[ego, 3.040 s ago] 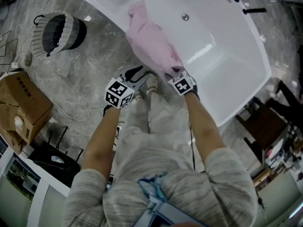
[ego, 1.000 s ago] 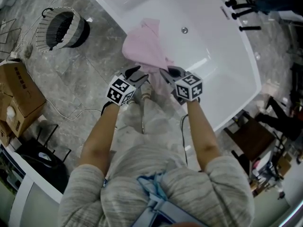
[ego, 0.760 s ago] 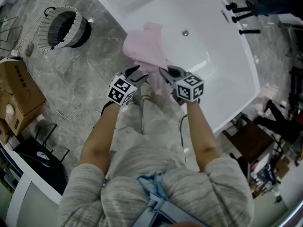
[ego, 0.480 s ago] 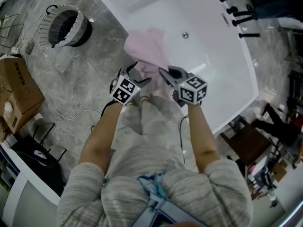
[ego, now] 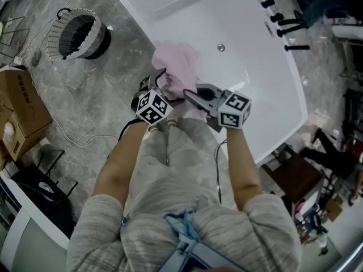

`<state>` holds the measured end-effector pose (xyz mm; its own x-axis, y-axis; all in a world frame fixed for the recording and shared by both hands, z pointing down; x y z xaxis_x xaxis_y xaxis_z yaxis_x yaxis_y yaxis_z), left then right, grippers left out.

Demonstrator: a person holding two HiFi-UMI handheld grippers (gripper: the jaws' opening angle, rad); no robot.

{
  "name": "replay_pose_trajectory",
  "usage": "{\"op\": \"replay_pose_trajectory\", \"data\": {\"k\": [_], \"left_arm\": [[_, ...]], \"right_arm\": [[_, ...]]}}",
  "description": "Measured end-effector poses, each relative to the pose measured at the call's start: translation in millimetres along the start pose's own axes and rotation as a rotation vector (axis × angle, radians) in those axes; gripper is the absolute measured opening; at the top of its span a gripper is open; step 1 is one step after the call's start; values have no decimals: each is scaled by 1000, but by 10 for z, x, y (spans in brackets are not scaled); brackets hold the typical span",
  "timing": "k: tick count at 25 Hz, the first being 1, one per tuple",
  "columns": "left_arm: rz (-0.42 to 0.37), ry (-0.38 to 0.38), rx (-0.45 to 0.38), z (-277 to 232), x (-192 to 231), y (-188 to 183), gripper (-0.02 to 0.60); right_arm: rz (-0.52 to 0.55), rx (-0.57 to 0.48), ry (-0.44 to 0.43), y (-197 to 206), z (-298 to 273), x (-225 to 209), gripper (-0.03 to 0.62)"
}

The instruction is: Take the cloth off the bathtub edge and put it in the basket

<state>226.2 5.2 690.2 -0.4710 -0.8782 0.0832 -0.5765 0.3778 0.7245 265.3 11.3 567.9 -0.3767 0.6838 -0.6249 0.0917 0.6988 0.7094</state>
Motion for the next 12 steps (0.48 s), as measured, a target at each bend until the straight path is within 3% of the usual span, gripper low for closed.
{"op": "replay_pose_trajectory", "data": {"k": [3, 4, 5, 6, 8, 11, 12], "left_arm": [[25, 23, -3, -100, 14, -32, 574], [37, 42, -2, -141, 1, -44, 521], [46, 60, -9, -172, -15, -71, 378], [53, 72, -22, -193, -21, -111, 293], [54, 81, -44, -217, 12, -201, 256], [46, 100, -47, -202, 53, -244, 43], [55, 110, -49, -185, 45, -236, 37]], "right_arm": [[2, -9, -18, -66, -52, -24, 9], [-7, -10, -14, -60, -61, -57, 9], [-19, -19, -23, -63, -64, -66, 8], [-27, -29, -39, -77, -64, -49, 8], [-13, -30, -64, -123, -78, -7, 8], [13, -25, -68, -171, -108, -13, 8], [18, -28, -65, -175, -110, -12, 8]]}}
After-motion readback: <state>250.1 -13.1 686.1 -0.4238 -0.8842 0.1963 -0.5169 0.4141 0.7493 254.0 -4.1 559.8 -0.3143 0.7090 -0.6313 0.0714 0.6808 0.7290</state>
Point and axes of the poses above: the fingertips, and each gripper's own axes: z backward along the fingers, x to its left, y out of its underside, the point moved 2 cm from there along z, backward along the fingers, and after that the axes turned 1 degree about -x, right-handed, at the moved point
